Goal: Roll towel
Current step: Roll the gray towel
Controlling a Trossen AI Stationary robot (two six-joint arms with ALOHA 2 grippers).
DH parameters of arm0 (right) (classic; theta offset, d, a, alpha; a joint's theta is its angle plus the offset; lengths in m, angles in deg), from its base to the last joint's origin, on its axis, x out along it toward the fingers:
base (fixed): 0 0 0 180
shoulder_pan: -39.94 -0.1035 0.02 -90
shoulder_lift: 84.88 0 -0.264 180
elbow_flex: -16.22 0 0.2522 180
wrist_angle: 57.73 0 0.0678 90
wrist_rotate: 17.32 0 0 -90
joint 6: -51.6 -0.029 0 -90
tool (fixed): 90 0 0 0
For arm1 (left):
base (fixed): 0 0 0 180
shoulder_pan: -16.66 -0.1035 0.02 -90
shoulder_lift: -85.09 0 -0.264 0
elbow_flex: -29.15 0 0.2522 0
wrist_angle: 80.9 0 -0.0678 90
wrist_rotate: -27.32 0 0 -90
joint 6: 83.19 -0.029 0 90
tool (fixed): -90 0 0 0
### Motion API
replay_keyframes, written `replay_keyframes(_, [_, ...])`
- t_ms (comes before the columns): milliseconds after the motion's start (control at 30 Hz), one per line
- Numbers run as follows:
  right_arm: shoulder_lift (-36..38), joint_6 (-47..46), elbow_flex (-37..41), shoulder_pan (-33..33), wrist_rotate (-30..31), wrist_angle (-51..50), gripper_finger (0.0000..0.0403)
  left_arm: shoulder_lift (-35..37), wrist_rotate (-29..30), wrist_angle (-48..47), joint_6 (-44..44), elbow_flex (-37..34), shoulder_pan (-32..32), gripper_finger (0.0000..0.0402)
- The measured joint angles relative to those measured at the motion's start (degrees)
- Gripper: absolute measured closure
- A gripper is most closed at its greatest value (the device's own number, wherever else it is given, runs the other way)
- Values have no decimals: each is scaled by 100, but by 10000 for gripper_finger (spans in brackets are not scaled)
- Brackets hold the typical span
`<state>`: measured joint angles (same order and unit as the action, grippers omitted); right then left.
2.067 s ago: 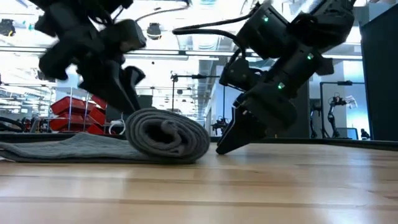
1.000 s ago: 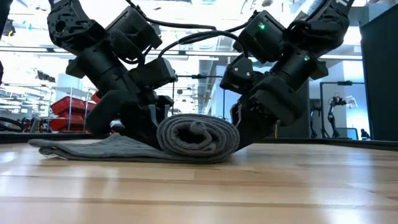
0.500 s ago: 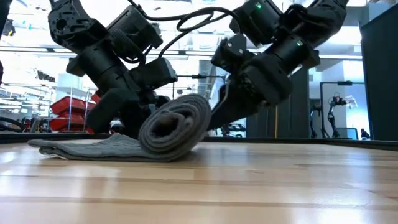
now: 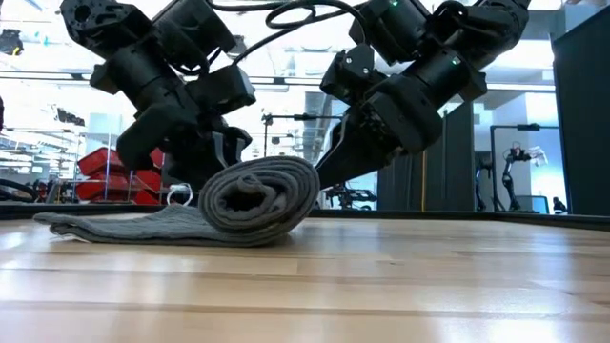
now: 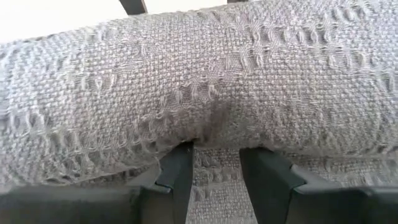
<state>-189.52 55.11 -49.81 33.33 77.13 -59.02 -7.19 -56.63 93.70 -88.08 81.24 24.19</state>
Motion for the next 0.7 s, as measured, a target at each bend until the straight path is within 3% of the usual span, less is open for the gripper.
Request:
replay_keyframes(500, [4, -143, -2, 76, 18, -37, 182, 39, 220, -1025, 250, 54, 0, 283])
replay_keyframes(700, [4, -252, -2, 76, 20, -280, 182, 43, 411, -2098, 207, 665, 0, 283])
